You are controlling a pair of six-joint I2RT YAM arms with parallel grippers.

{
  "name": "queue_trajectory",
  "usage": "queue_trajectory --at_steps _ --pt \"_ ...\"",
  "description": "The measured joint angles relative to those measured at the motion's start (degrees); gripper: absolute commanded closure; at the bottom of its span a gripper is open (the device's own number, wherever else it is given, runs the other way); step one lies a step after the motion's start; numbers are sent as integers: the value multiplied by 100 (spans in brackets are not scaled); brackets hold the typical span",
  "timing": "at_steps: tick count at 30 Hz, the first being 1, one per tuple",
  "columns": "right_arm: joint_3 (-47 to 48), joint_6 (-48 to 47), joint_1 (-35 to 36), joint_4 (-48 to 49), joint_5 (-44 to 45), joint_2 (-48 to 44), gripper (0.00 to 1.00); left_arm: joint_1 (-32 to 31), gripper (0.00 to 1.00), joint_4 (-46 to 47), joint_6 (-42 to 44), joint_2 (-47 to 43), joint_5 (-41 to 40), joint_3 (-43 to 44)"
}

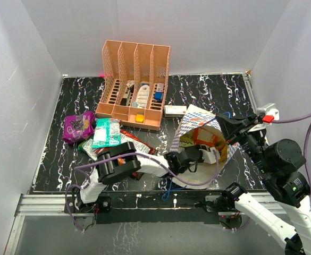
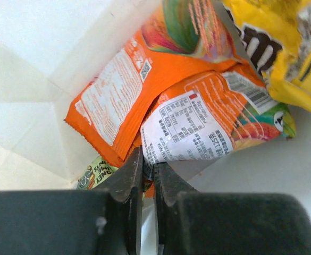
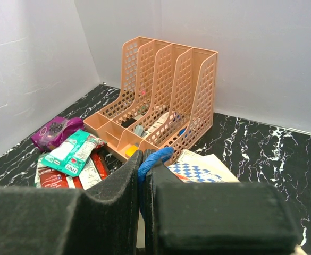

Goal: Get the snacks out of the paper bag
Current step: Take out the snack from the paper bag.

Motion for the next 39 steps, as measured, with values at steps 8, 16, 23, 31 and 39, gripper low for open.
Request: queue_trajectory --at_steps 8,16,23,31,39 --pt "0 -7 0 4 24 -31 93 -109 100 -938 -588 -1665 437 -431" --pt "-2 -9 0 -2 52 -74 93 -363 100 -1958 -1134 -2997 708 -549" --pt "-22 -7 0 -37 85 -140 93 -533 100 -3322 -1720 -3952 1266 -542" --pt "-61 -4 0 -33 87 -144 93 -601 100 -4315 -2605 -5816 2177 -664" --pt "-136 -26 0 37 81 -138 93 -616 100 -5283 -3285 -7794 1847 -739"
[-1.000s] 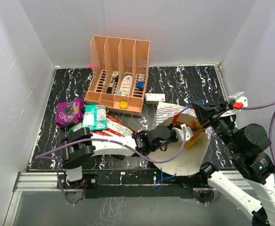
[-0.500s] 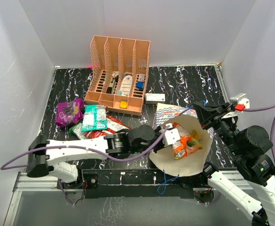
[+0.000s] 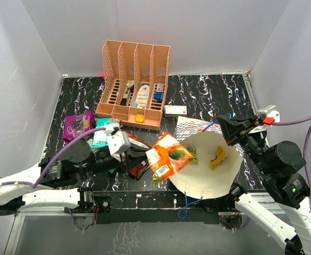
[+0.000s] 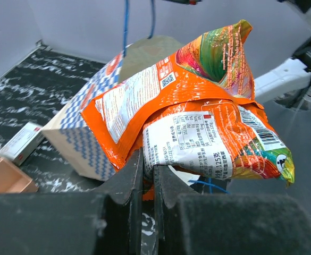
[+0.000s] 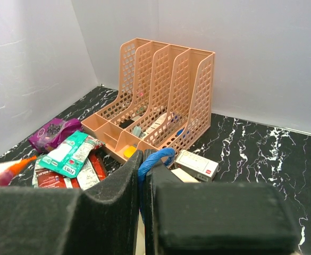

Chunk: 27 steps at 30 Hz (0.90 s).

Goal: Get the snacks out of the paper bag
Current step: Take out the snack from the paper bag, then place the snack at the center of the board.

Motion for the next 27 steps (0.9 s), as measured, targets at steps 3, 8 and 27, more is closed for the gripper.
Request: queue_trajectory --at_steps 3,8,27 --pt "-22 -2 0 81 -15 7 93 0 100 -407 -195 -245 -610 24" --pt "-101 -4 0 101 -17 28 93 0 100 -1086 -538 11 -2092 26" --pt "-101 -15 2 212 -142 184 93 122 100 -1759 -1150 61 -5007 155"
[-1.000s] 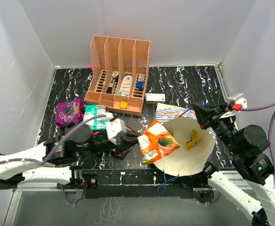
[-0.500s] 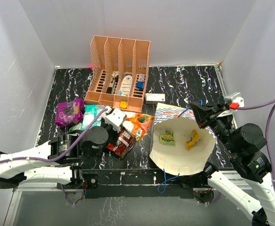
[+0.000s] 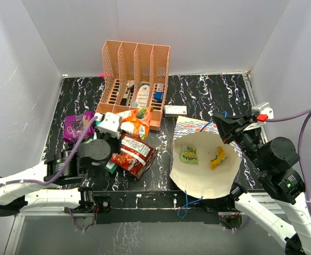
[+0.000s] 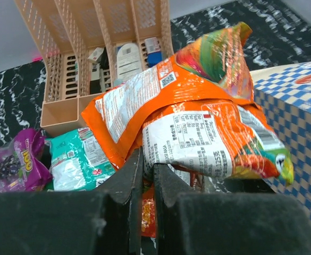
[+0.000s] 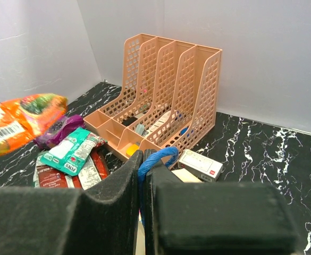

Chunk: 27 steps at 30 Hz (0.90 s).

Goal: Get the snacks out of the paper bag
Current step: Place the snack at the center of the board.

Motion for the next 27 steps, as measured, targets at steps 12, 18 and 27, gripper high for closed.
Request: queue_trajectory --at_steps 12,18,27 --pt "0 22 -2 15 -66 15 93 2918 100 -409 -227 1368 1508 -243" --pt "0 42 -2 17 -63 2 93 3143 100 -691 -490 1856 1473 -680" --pt "-4 68 -2 17 -66 2 93 3156 88 -481 -793 1996 1495 -1593"
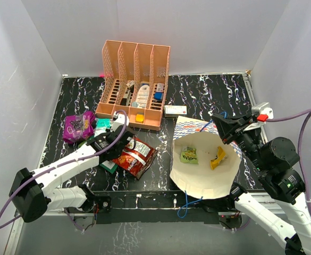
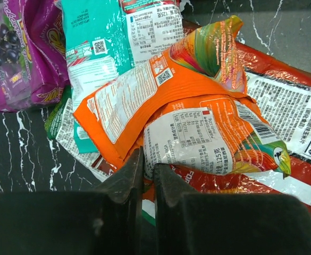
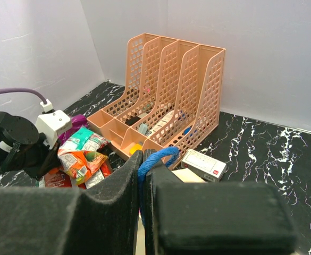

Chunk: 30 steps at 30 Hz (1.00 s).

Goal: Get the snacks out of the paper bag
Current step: Place the snack at the center of the board, then take out the snack from the paper bag.

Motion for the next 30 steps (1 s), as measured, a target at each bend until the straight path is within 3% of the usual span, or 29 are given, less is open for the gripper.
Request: queue_trajectory --at_steps 5,9,14,18,25,27,30 --pt "-7 4 0 2 0 0 93 2 58 87 -22 -7 199 -17" --pt "-72 22 0 11 2 -4 93 2 45 -66 37 -186 599 61" --pt "-83 24 0 7 0 -7 93 13 38 -299 238 -831 1351 796" --pt "-83 28 0 11 0 -7 93 20 29 22 396 -1493 2358 1307" --pt "-83 85 0 15 -4 -7 93 -31 27 1862 286 -1742 5132 1185" --pt "-83 103 0 15 -4 -9 93 -278 28 2509 214 -1561 5539 1014" --pt "-83 105 0 15 -4 -17 93 -1364 28 2953 509 -1005 5200 1010"
